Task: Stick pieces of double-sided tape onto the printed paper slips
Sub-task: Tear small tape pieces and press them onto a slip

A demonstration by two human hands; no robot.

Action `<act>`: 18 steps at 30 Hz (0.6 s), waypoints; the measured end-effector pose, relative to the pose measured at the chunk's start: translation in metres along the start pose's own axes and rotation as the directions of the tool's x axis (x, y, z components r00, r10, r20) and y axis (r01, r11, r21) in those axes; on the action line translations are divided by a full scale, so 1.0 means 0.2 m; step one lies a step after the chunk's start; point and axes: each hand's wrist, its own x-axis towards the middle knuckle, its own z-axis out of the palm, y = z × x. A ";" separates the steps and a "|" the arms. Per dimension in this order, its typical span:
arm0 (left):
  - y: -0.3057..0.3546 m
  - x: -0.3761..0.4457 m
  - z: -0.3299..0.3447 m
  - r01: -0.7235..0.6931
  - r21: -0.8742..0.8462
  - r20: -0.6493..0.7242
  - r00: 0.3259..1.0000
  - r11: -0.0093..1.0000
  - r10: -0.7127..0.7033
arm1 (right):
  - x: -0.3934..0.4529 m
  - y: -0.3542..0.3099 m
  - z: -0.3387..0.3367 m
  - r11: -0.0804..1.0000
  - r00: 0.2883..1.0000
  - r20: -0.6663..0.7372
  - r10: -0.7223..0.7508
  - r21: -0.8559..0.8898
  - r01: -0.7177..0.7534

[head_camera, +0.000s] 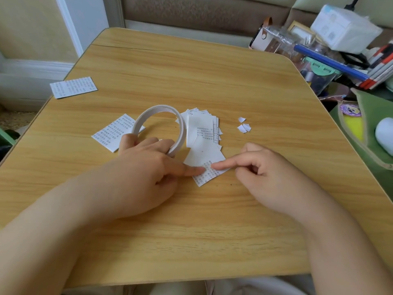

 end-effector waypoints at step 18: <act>-0.02 -0.02 0.00 -0.041 0.004 -0.102 0.994 0.999 0.041 | 0.07 0.04 -0.02 0.998 0.956 -0.290 0.036 0.059 -0.019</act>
